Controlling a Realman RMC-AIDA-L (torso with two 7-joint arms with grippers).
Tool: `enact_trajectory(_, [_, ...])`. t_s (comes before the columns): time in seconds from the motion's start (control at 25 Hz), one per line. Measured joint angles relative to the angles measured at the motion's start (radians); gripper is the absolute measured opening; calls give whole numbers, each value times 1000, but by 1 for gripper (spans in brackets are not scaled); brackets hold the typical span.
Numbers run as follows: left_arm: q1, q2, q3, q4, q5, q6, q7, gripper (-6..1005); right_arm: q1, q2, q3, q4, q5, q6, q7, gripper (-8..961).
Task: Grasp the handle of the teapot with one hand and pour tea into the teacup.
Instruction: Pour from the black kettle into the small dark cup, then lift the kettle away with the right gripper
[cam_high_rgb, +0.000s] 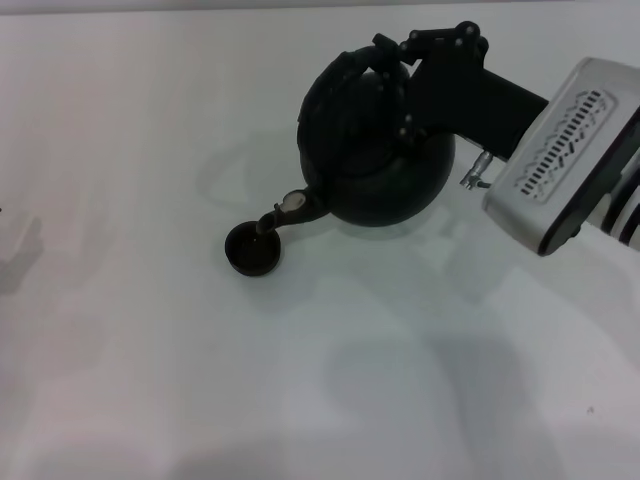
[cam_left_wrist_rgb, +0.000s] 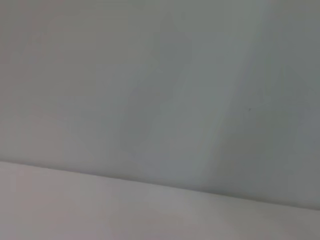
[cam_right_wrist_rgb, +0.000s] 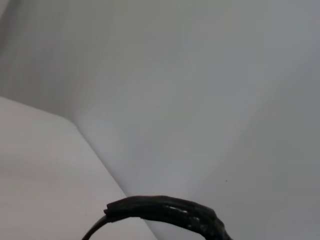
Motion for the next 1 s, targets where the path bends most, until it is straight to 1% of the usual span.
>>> enact_trajectory(0.28, [-7,1,2,0,0,8,0,833,5,1,-66,-54,-1,141,-88,109])
enact_trajectory(0.56, [-18,3,4,0,0,29,0,832,8,1,-97,-97,-2,197,-120,109])
enact_trajectory(0.8, [-27,4,3,3,17,40,1,832,14,2,-148,-147,-9,297,-184,107])
enact_trajectory(1.0, [-34,4,5,2,18,56,2,834,27,3,-179,-161,-49,359,-189,106])
